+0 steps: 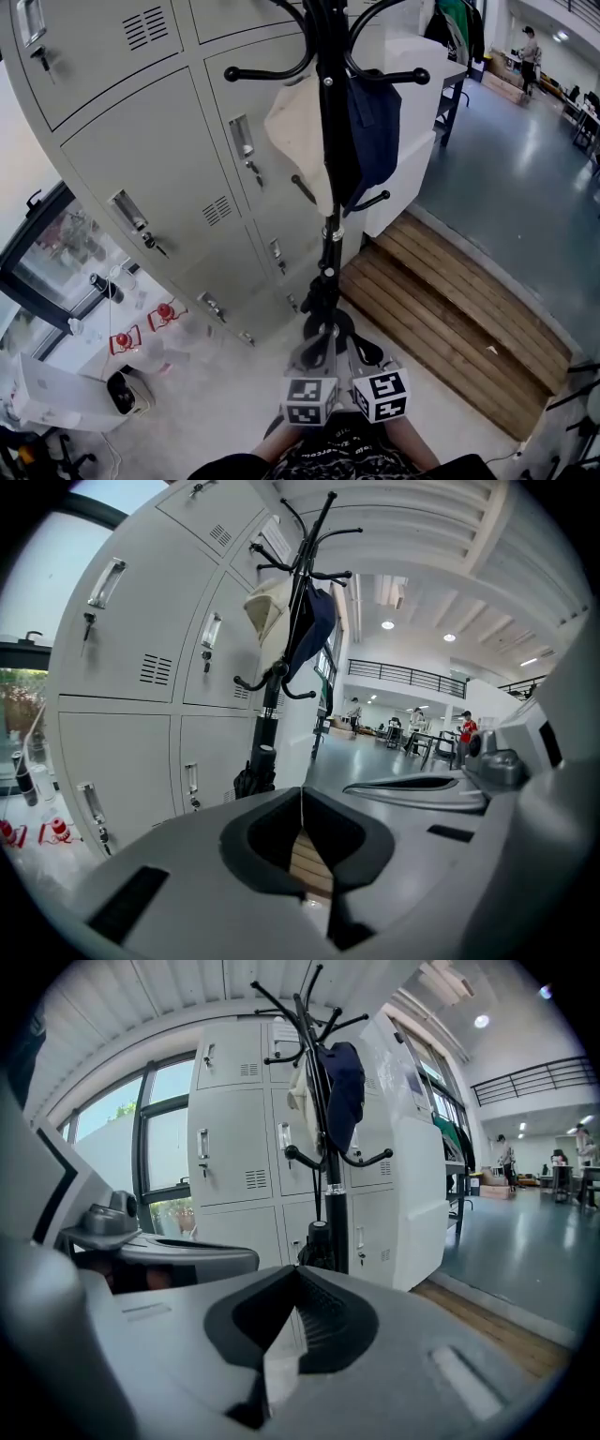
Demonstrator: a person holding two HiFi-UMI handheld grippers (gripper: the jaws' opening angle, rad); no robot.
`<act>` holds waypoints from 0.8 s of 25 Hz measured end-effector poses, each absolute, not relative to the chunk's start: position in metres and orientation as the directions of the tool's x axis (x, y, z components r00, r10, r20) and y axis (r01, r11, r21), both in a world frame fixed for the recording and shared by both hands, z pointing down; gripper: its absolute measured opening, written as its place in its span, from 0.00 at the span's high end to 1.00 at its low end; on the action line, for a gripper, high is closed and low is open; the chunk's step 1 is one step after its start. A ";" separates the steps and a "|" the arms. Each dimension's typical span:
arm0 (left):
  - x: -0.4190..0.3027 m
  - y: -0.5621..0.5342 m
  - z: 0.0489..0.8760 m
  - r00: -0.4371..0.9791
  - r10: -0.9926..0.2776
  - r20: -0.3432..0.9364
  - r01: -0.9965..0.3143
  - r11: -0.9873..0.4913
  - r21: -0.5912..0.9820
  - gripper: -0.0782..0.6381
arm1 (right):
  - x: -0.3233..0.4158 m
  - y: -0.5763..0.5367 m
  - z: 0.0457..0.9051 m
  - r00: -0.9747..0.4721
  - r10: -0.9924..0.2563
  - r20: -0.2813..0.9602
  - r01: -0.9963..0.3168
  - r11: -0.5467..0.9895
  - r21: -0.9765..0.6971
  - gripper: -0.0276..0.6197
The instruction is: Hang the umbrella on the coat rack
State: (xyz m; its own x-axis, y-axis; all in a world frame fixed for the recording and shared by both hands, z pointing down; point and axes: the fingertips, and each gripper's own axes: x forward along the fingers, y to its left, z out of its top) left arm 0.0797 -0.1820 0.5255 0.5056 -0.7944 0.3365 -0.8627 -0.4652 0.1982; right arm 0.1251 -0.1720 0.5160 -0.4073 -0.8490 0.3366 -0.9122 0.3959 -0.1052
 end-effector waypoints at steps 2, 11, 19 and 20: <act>0.080 -0.180 0.527 0.510 -0.789 0.342 -0.860 -0.470 0.198 0.87 | 0.122 -0.171 0.516 -0.415 -0.846 0.335 -0.908 0.404 -0.107 0.95; 0.065 -0.174 0.533 0.518 -0.772 0.369 -0.855 -0.471 0.217 0.87 | 0.097 -0.163 0.521 -0.445 -0.829 0.339 -0.894 0.431 -0.119 0.95; 0.045 -0.167 0.539 0.513 -0.760 0.398 -0.858 -0.472 0.204 0.87 | 0.085 -0.151 0.528 -0.389 -0.850 0.354 -0.920 0.378 -0.105 0.95; 0.043 -0.166 0.540 0.515 -0.758 0.402 -0.857 -0.474 0.204 0.87 | 0.084 -0.150 0.530 -0.385 -0.849 0.362 -0.922 0.374 -0.102 0.95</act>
